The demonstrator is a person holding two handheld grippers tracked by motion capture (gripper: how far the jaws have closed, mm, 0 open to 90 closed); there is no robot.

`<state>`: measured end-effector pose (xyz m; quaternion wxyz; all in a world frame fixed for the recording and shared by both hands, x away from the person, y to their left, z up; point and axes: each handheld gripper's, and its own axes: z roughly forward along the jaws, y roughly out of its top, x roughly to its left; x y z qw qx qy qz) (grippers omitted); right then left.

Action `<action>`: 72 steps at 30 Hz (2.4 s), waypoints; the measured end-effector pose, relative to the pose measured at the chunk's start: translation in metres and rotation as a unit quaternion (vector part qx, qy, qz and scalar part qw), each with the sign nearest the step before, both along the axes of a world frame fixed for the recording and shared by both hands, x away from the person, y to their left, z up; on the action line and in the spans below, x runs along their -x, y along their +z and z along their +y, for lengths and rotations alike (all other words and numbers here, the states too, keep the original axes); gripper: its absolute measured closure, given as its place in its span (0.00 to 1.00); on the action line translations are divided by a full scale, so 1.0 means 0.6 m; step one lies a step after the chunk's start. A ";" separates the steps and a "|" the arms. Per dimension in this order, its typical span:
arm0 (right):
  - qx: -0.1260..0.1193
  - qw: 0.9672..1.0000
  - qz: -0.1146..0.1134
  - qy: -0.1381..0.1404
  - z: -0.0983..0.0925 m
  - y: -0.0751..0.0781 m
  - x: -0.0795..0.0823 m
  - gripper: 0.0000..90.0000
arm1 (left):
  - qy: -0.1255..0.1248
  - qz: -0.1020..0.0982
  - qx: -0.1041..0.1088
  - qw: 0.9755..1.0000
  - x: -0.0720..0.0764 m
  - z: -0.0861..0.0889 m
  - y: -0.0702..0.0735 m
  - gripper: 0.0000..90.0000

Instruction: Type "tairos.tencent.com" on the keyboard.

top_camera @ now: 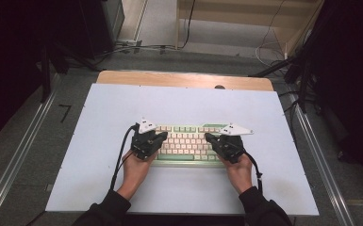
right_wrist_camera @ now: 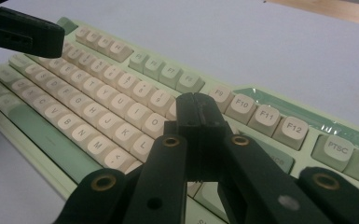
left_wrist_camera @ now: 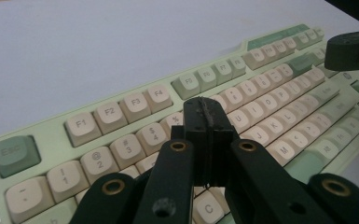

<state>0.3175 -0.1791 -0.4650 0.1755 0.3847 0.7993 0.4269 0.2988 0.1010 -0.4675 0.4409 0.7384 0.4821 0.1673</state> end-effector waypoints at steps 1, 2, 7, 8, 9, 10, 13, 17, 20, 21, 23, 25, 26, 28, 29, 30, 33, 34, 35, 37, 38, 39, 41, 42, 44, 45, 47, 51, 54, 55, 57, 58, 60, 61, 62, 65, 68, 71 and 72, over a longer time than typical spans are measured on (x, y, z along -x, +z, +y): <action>0.000 1.000 0.000 0.000 0.000 0.000 0.000 0.97 | 0.002 0.001 -0.002 1.000 0.000 0.003 0.001 1.00; -0.001 1.000 -0.002 -0.001 0.000 0.000 0.001 0.97 | 0.004 0.000 -0.001 1.000 0.001 0.006 0.001 1.00; -0.003 1.000 0.005 0.002 0.000 -0.002 -0.001 0.97 | 0.011 0.000 0.000 1.000 0.006 0.021 0.002 1.00; -0.004 1.000 0.008 0.003 0.000 -0.002 -0.002 0.97 | 0.012 0.000 0.000 1.000 0.007 0.024 0.002 1.00; -0.005 1.000 0.012 0.004 0.000 -0.003 -0.002 0.97 | 0.014 0.001 0.001 1.000 0.007 0.027 0.002 1.00; -0.005 1.000 0.014 0.005 0.000 -0.004 -0.003 0.97 | 0.014 0.003 0.000 1.000 0.008 0.029 0.002 1.00; -0.008 1.000 0.019 0.005 0.000 -0.005 -0.004 0.97 | 0.017 0.003 -0.002 1.000 0.010 0.034 0.000 1.00; -0.013 1.000 0.022 0.006 -0.001 -0.005 -0.005 0.97 | 0.016 0.007 -0.007 1.000 0.016 0.040 -0.002 1.00; -0.013 0.999 0.030 0.009 -0.001 -0.007 -0.006 0.97 | 0.017 0.007 -0.009 1.000 0.022 0.045 -0.001 1.00; -0.013 0.999 0.030 0.009 -0.001 -0.007 -0.006 0.97 | 0.017 0.006 -0.009 1.000 0.023 0.046 -0.001 1.00; -0.014 0.999 0.030 0.010 -0.001 -0.007 -0.007 0.97 | 0.017 0.006 -0.013 1.000 0.025 0.047 -0.002 1.00; -0.015 0.999 0.030 0.012 -0.001 -0.007 -0.006 0.97 | 0.018 0.007 -0.017 1.000 0.026 0.048 -0.005 1.00; -0.015 0.999 0.030 0.012 -0.001 -0.007 -0.006 0.97 | 0.018 0.010 -0.018 1.000 0.027 0.049 -0.006 1.00; -0.016 0.999 0.029 0.012 -0.002 -0.006 -0.006 0.97 | 0.021 0.013 -0.020 1.000 0.028 0.053 -0.008 1.00; -0.018 0.999 0.029 0.013 -0.002 -0.006 -0.006 0.97 | 0.021 0.014 -0.021 0.999 0.028 0.055 -0.010 1.00; -0.019 0.999 0.031 0.013 -0.002 -0.006 -0.006 0.97 | 0.023 0.015 -0.022 0.999 0.029 0.058 -0.010 1.00; -0.023 0.999 0.035 0.015 -0.002 -0.006 -0.006 0.97 | 0.027 0.015 -0.020 0.999 0.030 0.065 -0.010 1.00; -0.025 0.999 0.034 0.016 -0.002 -0.006 -0.005 0.97 | 0.026 0.016 -0.023 0.999 0.031 0.067 -0.011 1.00; -0.024 0.999 0.032 0.016 -0.001 -0.006 -0.005 0.97 | 0.027 0.017 -0.022 0.999 0.031 0.067 -0.013 1.00; -0.025 0.999 0.029 0.014 -0.001 -0.005 -0.004 0.97 | 0.027 0.020 -0.025 0.999 0.031 0.068 -0.014 1.00; -0.025 0.999 0.029 0.014 -0.001 -0.005 -0.004 0.97 | 0.028 0.020 -0.026 0.999 0.032 0.068 -0.015 1.00; -0.024 0.999 0.028 0.012 -0.001 -0.005 -0.004 0.97 | 0.028 0.020 -0.026 0.999 0.031 0.068 -0.015 1.00; -0.023 0.999 0.028 0.010 -0.002 -0.006 -0.004 0.97 | 0.029 0.021 -0.027 0.999 0.031 0.069 -0.016 1.00; -0.022 0.999 0.030 0.008 -0.002 -0.005 -0.004 0.97 | 0.028 0.023 -0.028 0.999 0.031 0.069 -0.017 1.00; -0.023 0.999 0.030 0.008 -0.002 -0.005 -0.004 0.97 | 0.028 0.025 -0.028 0.999 0.030 0.069 -0.018 1.00; -0.022 0.999 0.030 0.008 -0.002 -0.005 -0.004 0.97 | 0.027 0.025 -0.030 0.999 0.030 0.069 -0.018 1.00; -0.021 0.999 0.030 0.009 -0.002 -0.006 -0.004 0.97 | 0.027 0.025 -0.032 0.999 0.030 0.067 -0.019 1.00; -0.020 0.999 0.032 0.010 -0.001 -0.006 -0.004 0.97 | 0.026 0.029 -0.037 0.999 0.030 0.065 -0.022 1.00; -0.021 0.999 0.032 0.010 -0.001 -0.006 -0.004 0.97 | 0.026 0.031 -0.040 0.998 0.028 0.065 -0.025 1.00; -0.021 0.999 0.032 0.009 -0.002 -0.006 -0.004 0.97 | 0.027 0.032 -0.040 0.998 0.028 0.065 -0.025 1.00; -0.022 0.999 0.033 0.009 -0.002 -0.006 -0.004 0.97 | 0.027 0.032 -0.042 0.998 0.027 0.064 -0.026 1.00; -0.022 0.999 0.033 0.008 -0.002 -0.007 -0.005 0.97 | 0.028 0.032 -0.042 0.998 0.027 0.064 -0.027 1.00; -0.021 0.999 0.033 0.009 -0.001 -0.007 -0.005 0.97 | 0.029 0.032 -0.043 0.998 0.027 0.063 -0.028 1.00; -0.022 0.999 0.033 0.008 -0.001 -0.007 -0.005 0.97 | 0.028 0.033 -0.044 0.998 0.026 0.063 -0.028 1.00; -0.022 0.999 0.033 0.008 -0.001 -0.007 -0.005 0.97 | 0.029 0.033 -0.045 0.998 0.026 0.063 -0.029 1.00; -0.021 0.999 0.033 0.009 -0.001 -0.006 -0.005 0.97 | 0.029 0.035 -0.046 0.998 0.025 0.063 -0.030 1.00; -0.021 0.999 0.032 0.010 -0.001 -0.007 -0.005 0.97 | 0.028 0.034 -0.047 0.998 0.024 0.062 -0.031 1.00; -0.020 0.999 0.032 0.010 -0.001 -0.007 -0.005 0.97 | 0.028 0.034 -0.047 0.998 0.023 0.061 -0.032 1.00; -0.020 0.999 0.032 0.010 -0.001 -0.007 -0.005 0.97 | 0.028 0.034 -0.048 0.998 0.023 0.061 -0.032 1.00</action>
